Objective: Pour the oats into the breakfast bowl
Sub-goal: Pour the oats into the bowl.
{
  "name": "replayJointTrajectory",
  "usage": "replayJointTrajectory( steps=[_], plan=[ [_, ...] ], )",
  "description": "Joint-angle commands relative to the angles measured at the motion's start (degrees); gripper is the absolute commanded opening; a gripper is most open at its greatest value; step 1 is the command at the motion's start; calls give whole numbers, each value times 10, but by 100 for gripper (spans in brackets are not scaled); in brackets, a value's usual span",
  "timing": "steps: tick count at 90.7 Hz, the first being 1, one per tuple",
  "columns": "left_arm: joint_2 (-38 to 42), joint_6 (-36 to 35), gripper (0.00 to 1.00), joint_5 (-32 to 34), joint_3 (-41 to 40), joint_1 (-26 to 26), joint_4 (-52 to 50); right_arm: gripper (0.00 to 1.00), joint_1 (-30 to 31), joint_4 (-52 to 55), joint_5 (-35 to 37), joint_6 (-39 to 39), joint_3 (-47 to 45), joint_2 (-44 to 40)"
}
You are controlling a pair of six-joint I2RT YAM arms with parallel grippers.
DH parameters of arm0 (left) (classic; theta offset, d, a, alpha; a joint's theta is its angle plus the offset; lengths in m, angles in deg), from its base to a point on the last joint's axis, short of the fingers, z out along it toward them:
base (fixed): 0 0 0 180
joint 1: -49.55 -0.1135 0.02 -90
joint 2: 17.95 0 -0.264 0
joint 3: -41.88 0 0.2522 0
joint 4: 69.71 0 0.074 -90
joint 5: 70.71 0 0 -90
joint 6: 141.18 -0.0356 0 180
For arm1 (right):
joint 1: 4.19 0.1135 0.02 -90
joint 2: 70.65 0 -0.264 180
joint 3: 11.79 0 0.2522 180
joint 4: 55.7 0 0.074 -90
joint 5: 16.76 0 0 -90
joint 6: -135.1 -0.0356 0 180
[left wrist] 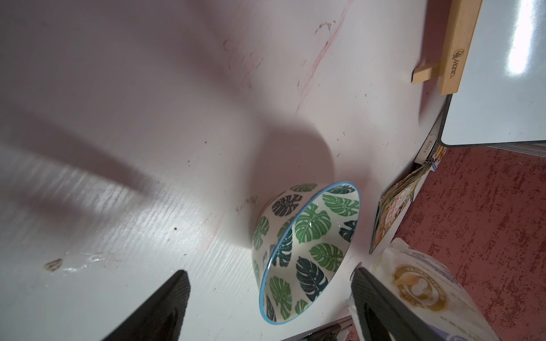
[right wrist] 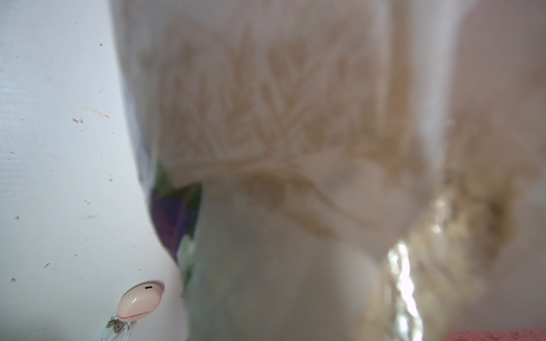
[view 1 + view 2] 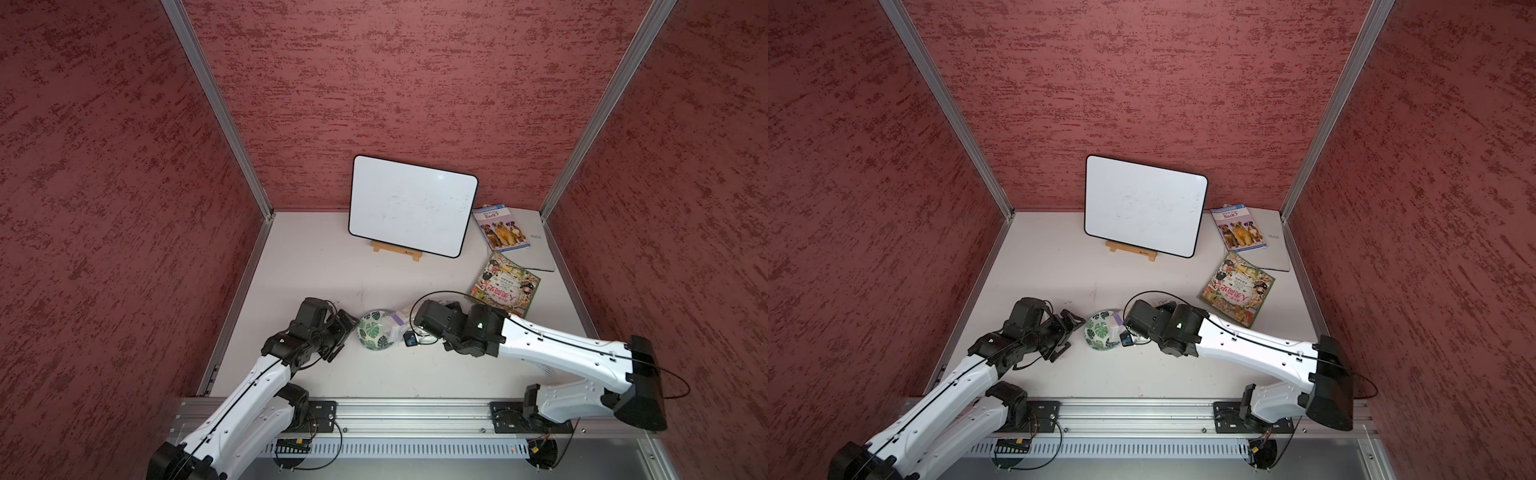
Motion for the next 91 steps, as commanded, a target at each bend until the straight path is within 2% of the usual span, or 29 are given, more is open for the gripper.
replayJointTrajectory(
  steps=[1, 38, 91],
  plan=[
    [-3, 7, 88, -3, -7, -3, 19, 0, 5, -53, 77, 38, 50, -8],
    [-16, 12, 84, -5, -15, 1, 42, 0, 6, -74, 119, 101, 78, 29],
    [-59, 27, 81, -2, -15, 33, 84, 0, 6, -123, 164, 189, 88, 67]
  ],
)
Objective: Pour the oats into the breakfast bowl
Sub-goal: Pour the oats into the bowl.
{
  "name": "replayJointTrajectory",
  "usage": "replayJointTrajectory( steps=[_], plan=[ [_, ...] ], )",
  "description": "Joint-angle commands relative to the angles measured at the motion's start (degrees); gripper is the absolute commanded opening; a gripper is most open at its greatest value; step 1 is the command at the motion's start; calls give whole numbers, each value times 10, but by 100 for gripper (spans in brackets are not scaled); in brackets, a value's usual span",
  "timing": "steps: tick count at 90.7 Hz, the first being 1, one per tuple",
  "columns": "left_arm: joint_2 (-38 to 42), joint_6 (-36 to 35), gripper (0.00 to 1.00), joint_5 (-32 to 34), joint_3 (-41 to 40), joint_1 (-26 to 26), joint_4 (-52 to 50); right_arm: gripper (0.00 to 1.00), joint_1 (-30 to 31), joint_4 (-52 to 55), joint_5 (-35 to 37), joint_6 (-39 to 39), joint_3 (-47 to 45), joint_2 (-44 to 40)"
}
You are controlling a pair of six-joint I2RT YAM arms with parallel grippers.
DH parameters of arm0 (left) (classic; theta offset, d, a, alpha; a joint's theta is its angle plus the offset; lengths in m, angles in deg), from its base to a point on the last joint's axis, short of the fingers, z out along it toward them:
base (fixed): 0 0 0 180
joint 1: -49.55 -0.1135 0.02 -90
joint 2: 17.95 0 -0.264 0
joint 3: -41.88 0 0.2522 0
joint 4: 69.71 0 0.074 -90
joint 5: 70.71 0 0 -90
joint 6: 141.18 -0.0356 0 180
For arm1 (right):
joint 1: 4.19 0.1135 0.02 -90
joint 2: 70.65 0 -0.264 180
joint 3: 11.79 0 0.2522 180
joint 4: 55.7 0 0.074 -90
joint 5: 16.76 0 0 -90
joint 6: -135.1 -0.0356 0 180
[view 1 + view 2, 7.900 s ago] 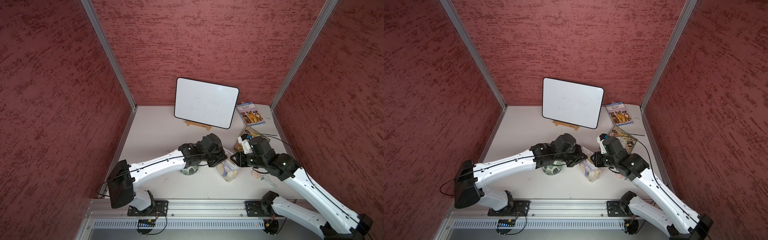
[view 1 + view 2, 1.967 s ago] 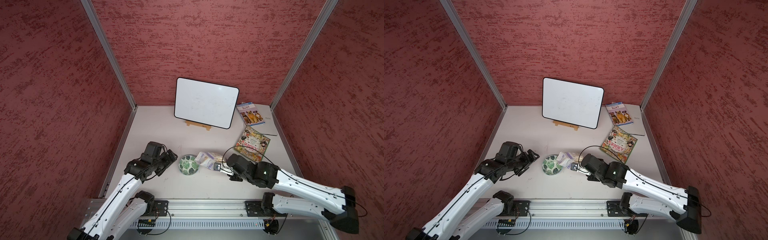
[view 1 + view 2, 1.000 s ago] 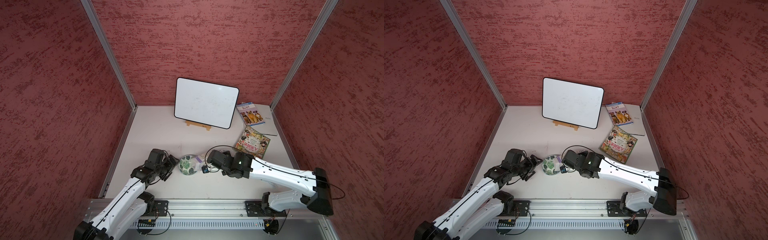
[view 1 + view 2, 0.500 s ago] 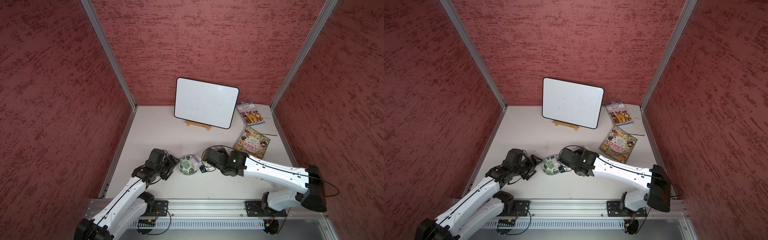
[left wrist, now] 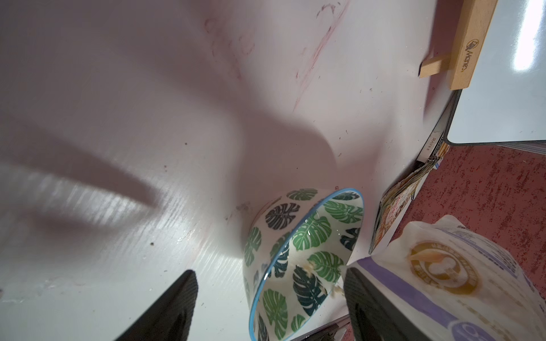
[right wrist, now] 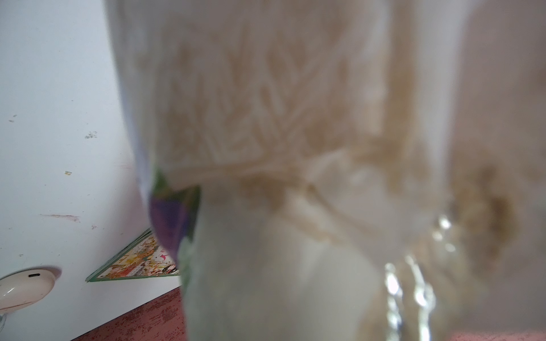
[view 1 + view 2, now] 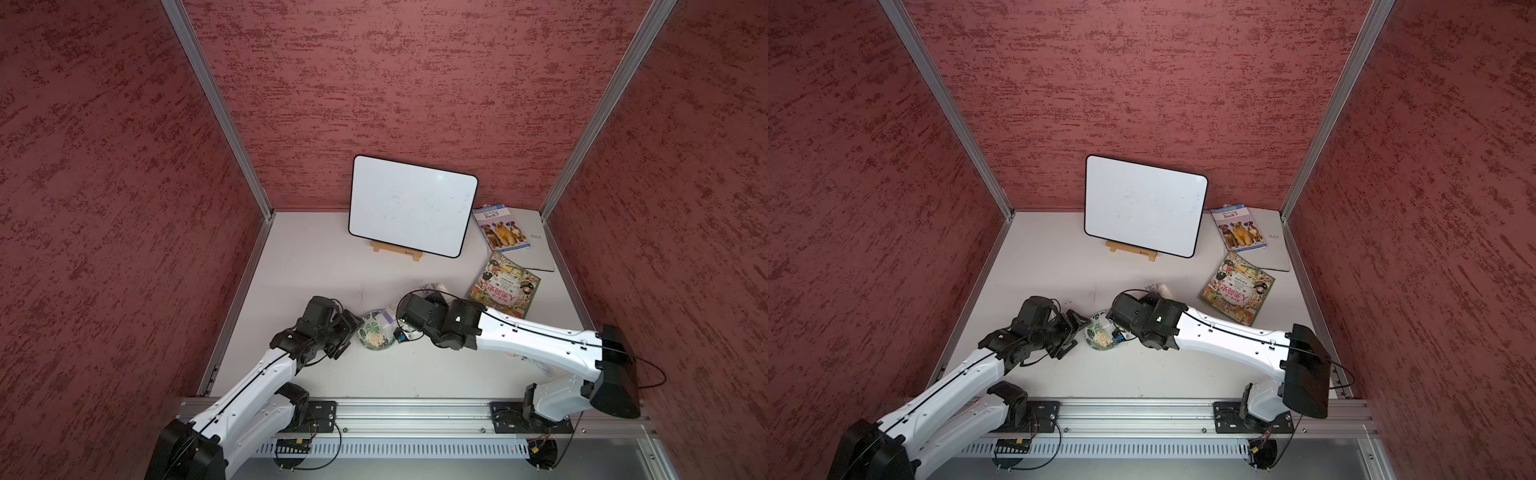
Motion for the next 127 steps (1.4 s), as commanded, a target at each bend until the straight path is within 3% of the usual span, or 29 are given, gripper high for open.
replayJointTrajectory(
  steps=[1, 46, 85, 101, 127],
  plan=[
    [-7, 4, 81, -2, -4, 6, 19, 0, 6, -66, 72, 22, 35, -12],
    [-22, 9, 77, 4, -6, 20, 31, 0, 6, -81, 94, 75, 34, 3],
    [-28, 14, 75, 8, -5, 31, 36, 0, 6, -96, 106, 81, 29, 18],
    [-29, 14, 74, 8, -5, 32, 35, 0, 6, -77, 109, 77, 78, 8],
    [-29, 14, 74, 8, -4, 33, 34, 0, 6, -78, 107, 76, 42, 0]
  ],
)
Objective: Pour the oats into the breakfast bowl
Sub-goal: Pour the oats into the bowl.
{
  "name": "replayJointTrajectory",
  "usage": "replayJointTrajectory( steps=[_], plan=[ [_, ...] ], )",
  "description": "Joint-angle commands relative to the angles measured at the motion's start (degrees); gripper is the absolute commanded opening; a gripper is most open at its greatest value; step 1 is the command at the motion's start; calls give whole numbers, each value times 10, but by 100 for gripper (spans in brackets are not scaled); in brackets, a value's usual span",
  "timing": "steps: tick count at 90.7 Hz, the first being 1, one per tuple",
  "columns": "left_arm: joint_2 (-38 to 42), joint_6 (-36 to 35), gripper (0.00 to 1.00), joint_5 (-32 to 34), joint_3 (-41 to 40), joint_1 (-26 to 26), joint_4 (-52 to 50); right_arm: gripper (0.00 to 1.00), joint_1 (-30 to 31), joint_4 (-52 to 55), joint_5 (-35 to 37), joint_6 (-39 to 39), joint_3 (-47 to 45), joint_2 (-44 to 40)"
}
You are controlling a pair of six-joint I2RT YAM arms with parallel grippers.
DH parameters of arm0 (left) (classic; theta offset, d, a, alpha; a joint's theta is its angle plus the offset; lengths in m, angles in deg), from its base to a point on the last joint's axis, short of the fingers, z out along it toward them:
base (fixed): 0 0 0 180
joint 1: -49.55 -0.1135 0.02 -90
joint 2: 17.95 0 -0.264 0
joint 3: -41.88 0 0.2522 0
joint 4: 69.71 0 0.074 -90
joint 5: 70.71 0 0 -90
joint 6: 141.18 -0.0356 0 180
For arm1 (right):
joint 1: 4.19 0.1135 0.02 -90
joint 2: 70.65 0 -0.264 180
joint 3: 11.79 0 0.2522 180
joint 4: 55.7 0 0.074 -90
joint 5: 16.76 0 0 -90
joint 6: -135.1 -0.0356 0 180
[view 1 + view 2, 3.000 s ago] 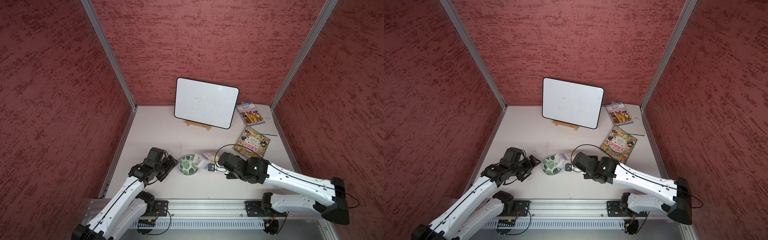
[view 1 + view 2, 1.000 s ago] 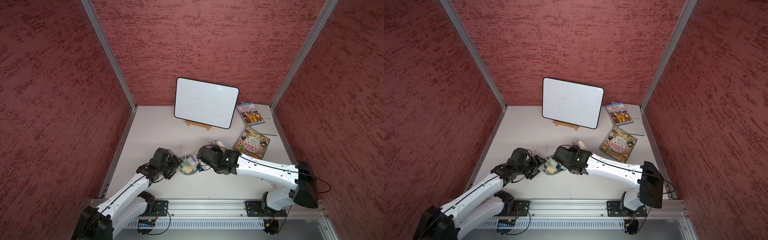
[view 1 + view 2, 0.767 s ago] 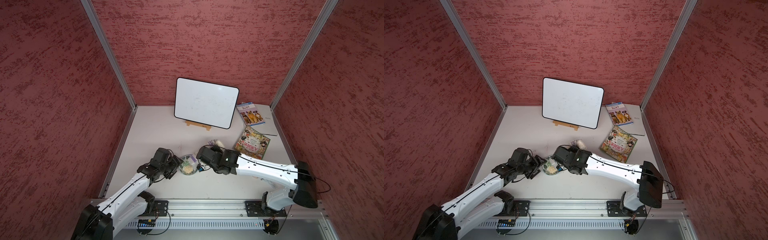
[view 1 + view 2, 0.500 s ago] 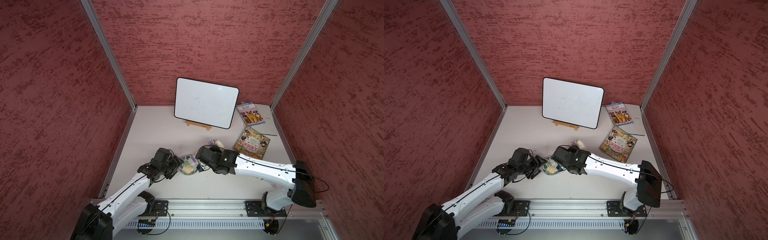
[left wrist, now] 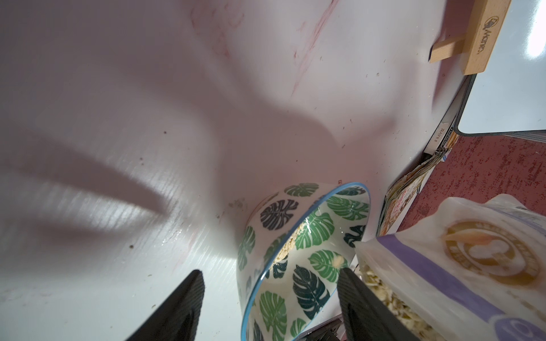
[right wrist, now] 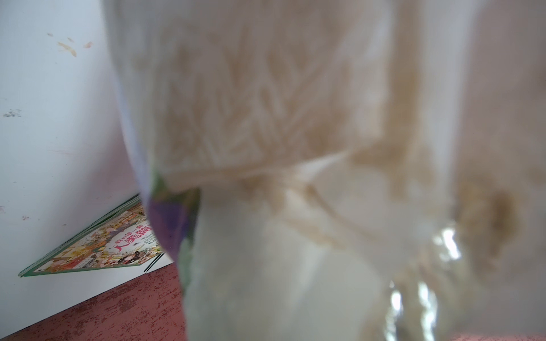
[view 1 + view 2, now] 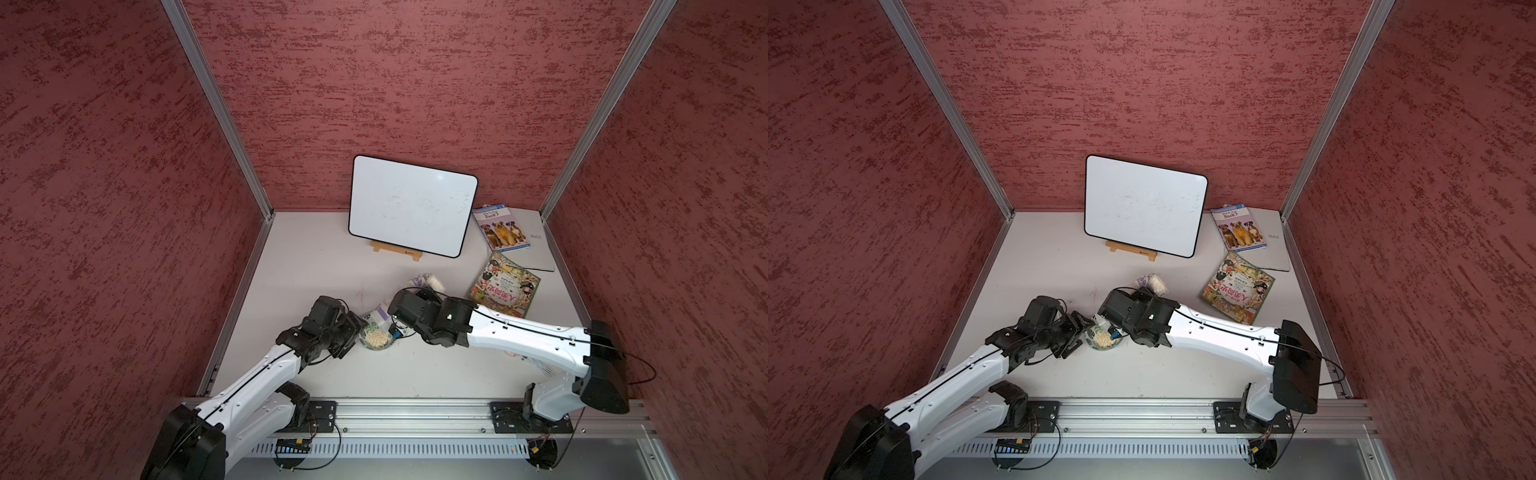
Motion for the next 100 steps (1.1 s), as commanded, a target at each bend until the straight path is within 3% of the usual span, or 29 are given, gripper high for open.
replayJointTrajectory(
  steps=[1, 55, 69, 83, 100],
  plan=[
    [1, 0, 74, 4, -4, 4, 5, 0, 5, -33, 62, -6, 22, -34],
    [6, 0, 74, 9, -2, 4, -5, 0, 5, -37, 57, 0, -14, -33],
    [6, -2, 73, 10, 1, 4, -9, 0, 5, -35, 64, -6, 13, -50],
    [6, -2, 73, 11, 1, 4, -9, 0, 5, -45, 65, -3, -22, -41],
    [6, -2, 73, 10, 1, 4, -13, 0, 5, -39, 69, -5, 12, -50]
  ],
)
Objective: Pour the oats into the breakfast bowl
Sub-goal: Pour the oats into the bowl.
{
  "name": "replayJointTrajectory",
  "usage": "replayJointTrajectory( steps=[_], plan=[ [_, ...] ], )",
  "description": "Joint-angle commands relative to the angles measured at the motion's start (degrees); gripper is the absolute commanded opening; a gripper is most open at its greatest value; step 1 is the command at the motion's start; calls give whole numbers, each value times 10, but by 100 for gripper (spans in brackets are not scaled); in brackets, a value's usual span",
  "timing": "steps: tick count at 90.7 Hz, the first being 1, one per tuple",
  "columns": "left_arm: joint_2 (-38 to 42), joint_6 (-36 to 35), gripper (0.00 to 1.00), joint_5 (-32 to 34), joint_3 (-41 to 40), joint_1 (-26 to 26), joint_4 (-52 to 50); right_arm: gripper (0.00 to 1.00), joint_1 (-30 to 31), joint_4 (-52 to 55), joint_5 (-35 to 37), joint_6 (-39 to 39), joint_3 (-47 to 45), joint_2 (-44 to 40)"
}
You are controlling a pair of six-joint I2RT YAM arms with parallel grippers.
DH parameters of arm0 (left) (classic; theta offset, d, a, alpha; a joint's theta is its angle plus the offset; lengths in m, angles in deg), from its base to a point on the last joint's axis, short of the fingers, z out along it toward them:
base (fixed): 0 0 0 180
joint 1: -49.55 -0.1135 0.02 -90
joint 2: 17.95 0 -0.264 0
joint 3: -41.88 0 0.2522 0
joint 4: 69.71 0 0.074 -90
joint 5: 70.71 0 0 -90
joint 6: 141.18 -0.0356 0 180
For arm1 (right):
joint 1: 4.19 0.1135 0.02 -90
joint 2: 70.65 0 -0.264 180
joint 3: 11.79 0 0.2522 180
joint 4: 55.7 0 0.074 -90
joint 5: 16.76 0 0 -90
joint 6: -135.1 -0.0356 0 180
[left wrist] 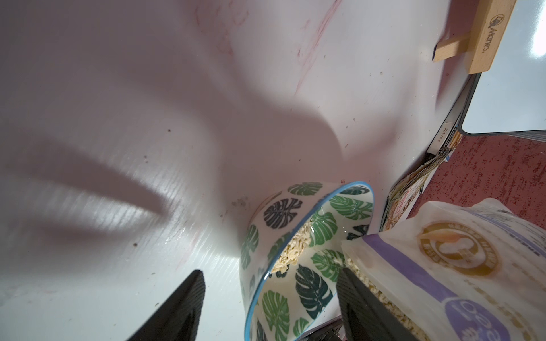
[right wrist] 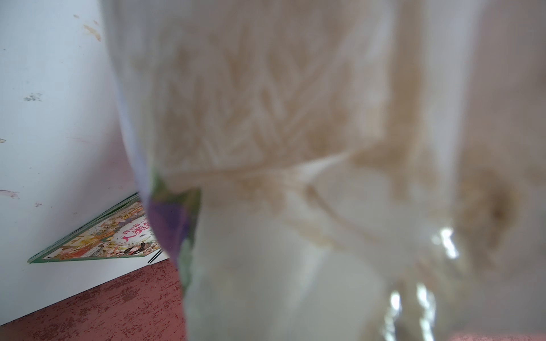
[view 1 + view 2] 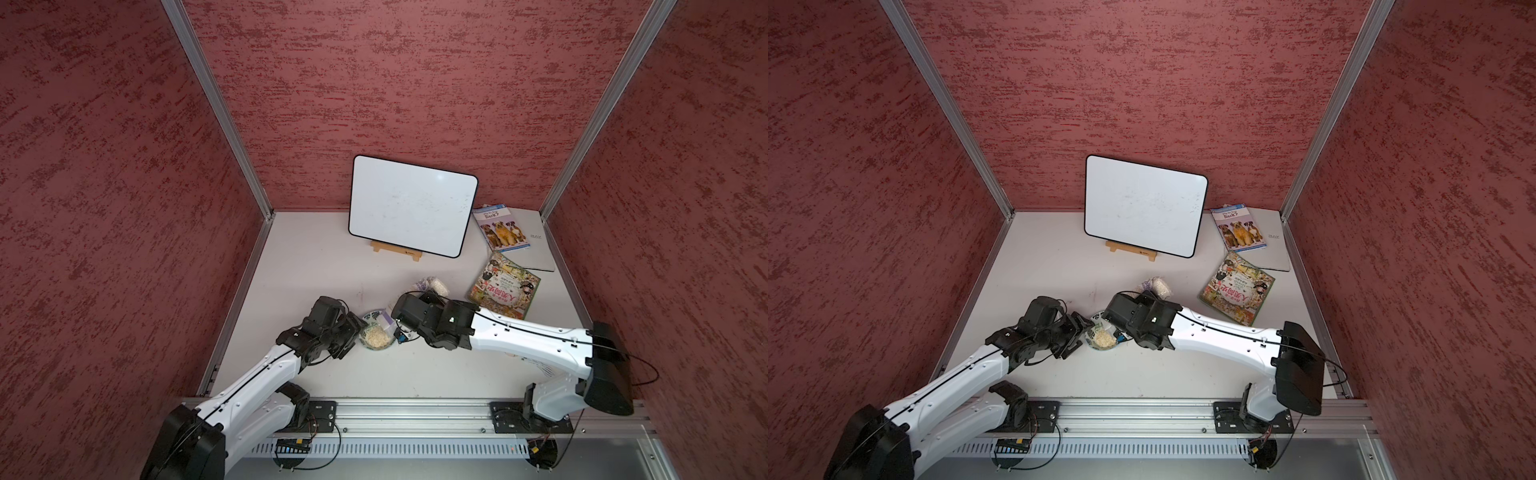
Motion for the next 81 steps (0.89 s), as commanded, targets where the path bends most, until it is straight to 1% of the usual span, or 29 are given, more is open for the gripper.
replayJointTrajectory(
  steps=[1, 15, 32, 46, 65, 70, 76, 81],
  plan=[
    [6, -2, 73, 8, 1, 2, -8, 0, 4, -43, 64, -11, 37, -36],
    [8, 0, 73, 9, 0, 2, -9, 0, 4, -55, 61, -14, -13, -26],
    [12, -1, 73, 10, 0, 2, -12, 0, 4, -42, 73, -14, 40, -36],
    [14, 2, 73, 11, -4, 2, -11, 0, 4, -68, 73, -8, -2, -24],
    [17, 1, 73, 12, -4, 2, -17, 0, 5, -87, 76, 7, 24, -35],
    [18, 3, 73, 14, -6, 2, -15, 0, 6, -108, 73, 3, 20, -22],
    [17, 4, 73, 15, -7, 2, -9, 0, 6, -99, 69, -11, 19, 5],
    [16, 3, 73, 13, -5, 2, -9, 0, 6, -98, 75, -4, 19, 13]
  ],
)
